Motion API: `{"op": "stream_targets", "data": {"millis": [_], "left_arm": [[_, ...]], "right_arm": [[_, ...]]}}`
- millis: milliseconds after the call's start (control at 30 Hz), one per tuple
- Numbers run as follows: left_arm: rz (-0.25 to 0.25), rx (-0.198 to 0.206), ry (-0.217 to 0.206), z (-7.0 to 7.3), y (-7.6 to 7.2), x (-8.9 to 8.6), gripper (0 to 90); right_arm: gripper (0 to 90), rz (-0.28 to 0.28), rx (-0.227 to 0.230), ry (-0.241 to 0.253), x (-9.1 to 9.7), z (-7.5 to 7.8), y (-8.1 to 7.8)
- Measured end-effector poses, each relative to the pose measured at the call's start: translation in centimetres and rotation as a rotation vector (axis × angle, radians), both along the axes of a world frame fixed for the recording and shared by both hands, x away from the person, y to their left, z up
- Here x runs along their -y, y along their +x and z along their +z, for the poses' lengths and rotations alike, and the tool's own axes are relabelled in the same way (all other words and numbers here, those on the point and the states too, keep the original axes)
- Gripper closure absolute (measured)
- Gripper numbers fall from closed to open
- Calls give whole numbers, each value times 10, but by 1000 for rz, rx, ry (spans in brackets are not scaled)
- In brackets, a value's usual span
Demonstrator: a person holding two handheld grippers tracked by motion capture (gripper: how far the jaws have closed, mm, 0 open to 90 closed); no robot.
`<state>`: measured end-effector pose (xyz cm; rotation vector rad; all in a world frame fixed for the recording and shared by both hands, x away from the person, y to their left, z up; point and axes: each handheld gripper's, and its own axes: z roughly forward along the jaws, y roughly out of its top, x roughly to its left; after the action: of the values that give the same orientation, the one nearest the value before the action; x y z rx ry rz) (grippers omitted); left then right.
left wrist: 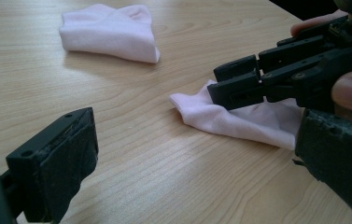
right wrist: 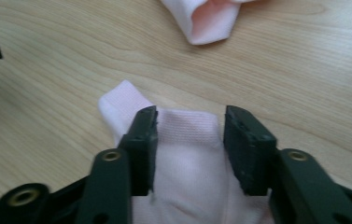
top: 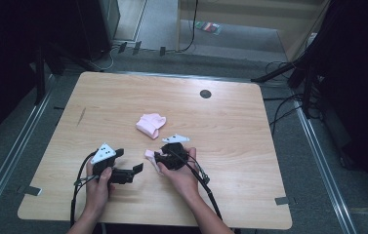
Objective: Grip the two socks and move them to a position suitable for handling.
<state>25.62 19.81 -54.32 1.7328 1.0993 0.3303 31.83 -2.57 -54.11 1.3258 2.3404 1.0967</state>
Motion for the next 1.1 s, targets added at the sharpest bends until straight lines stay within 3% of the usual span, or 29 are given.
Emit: {"op": "stream_targets", "data": {"millis": [33,67,233,467,633,733,900,1100], "left_arm": [[0,0,0,0,0,0,0],[-1,-1,-1,0,0,0,0],[-6,-6,-2,-1,0,1,0],[-15,-19,-8,-2,0,5,0],[-26,-25,-10,-3,-1,11,9],[-18,-49,-25,-2,0,12,138],[-31,-109,-48,-5,1,25,112],[-21,-143,-25,-5,3,40,56]], "right_arm": [[585,0,0,0,0,0,0],[691,-13,29,-22,-1,-1,-2],[859,2,59,-18,0,2,-6],[875,23,99,34,1,29,-10],[875,38,105,67,-3,45,-12],[875,42,115,80,-8,54,-14],[875,42,133,101,-13,67,-14],[875,53,149,126,-16,83,-19]]}}
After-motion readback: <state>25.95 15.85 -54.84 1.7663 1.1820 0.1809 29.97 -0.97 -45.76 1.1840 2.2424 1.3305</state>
